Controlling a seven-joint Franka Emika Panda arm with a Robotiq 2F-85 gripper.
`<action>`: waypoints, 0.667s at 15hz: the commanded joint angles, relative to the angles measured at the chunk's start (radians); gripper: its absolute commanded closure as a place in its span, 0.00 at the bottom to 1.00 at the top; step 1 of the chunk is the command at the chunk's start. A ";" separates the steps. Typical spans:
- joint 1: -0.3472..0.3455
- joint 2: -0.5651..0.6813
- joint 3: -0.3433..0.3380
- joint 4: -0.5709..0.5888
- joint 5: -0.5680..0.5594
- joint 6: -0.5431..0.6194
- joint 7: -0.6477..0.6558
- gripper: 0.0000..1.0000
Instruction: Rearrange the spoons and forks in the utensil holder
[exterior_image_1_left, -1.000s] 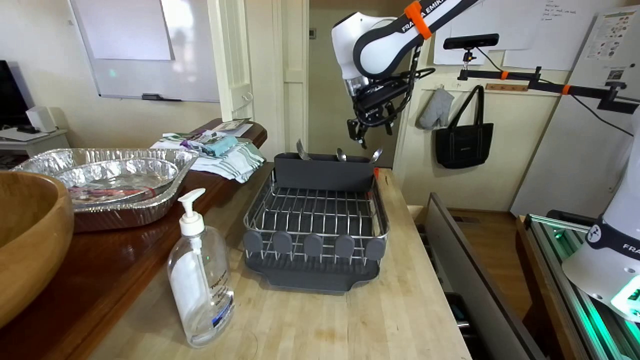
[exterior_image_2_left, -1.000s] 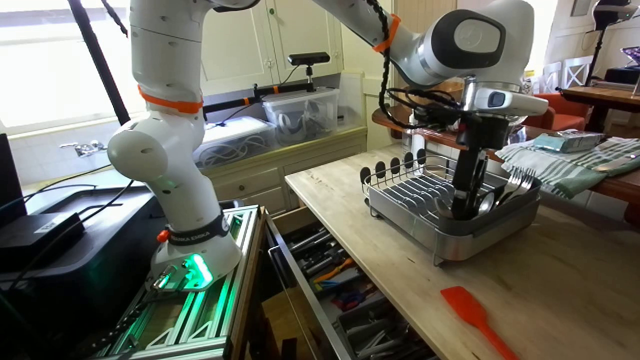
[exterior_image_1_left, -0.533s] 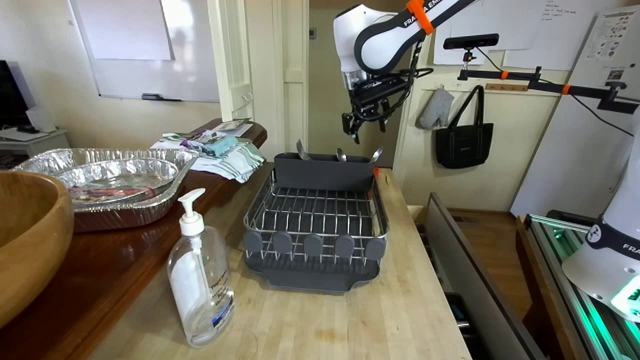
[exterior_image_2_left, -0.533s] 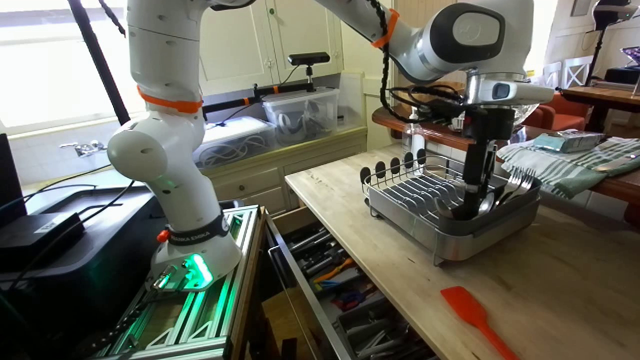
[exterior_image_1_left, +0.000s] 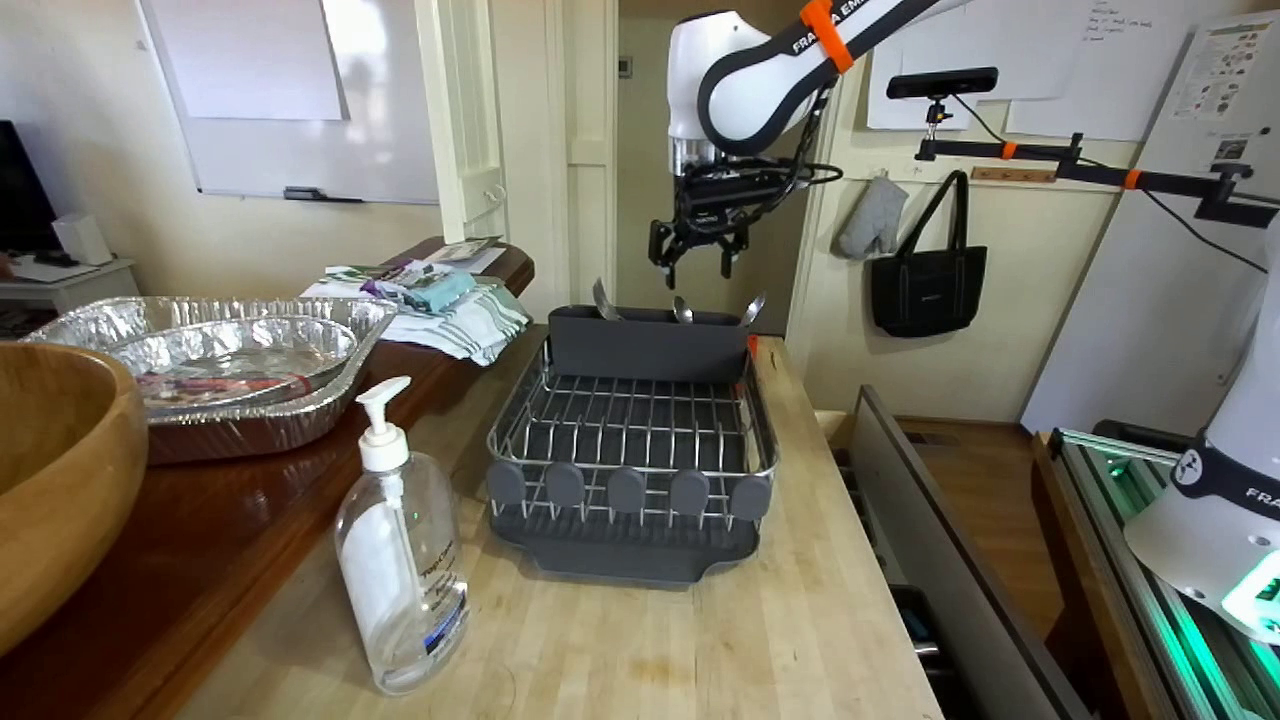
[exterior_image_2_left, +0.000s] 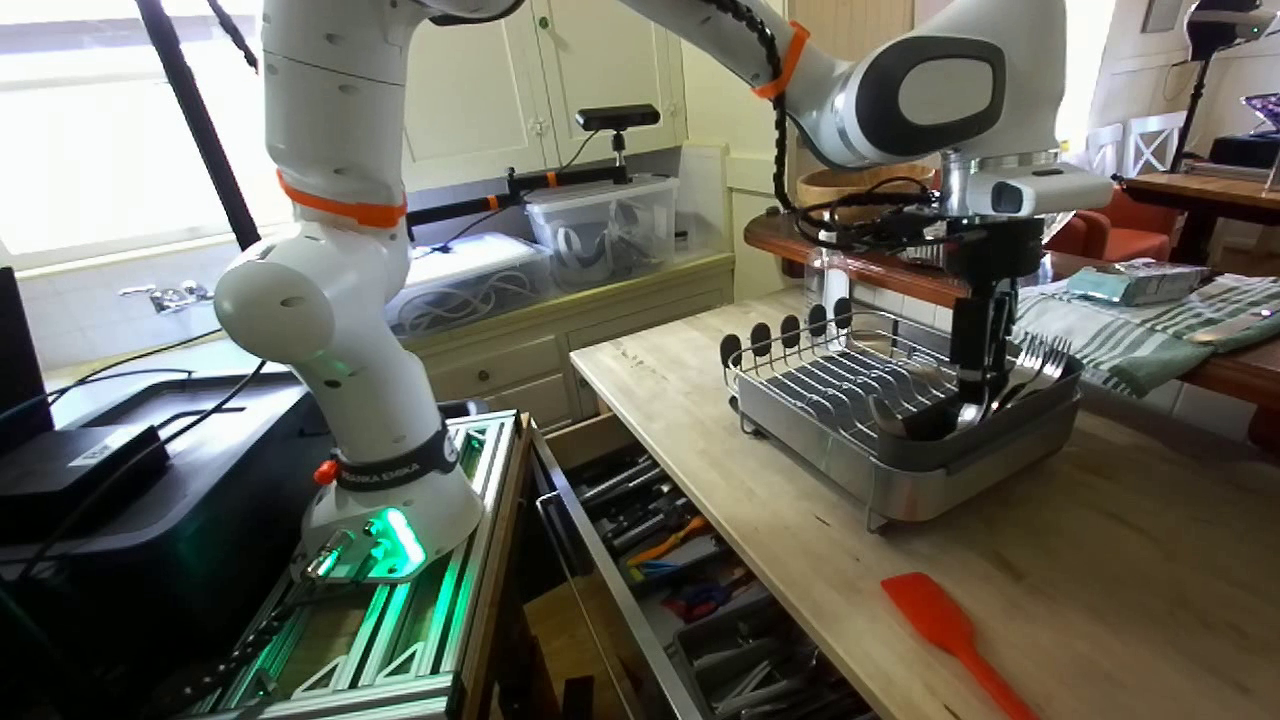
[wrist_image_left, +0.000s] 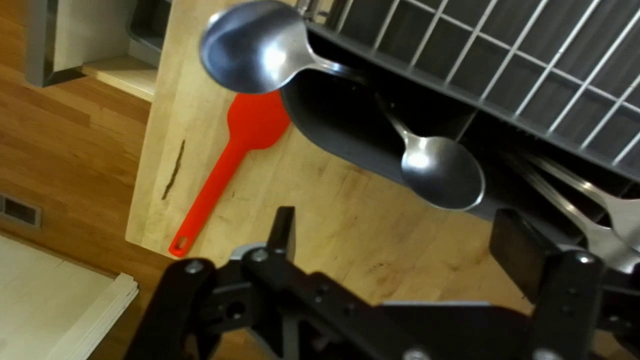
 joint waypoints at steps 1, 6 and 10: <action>-0.011 0.036 0.016 -0.001 0.066 0.096 -0.003 0.00; 0.000 0.082 0.007 0.017 0.077 0.130 0.000 0.00; 0.005 0.100 0.001 0.027 0.065 0.105 -0.010 0.00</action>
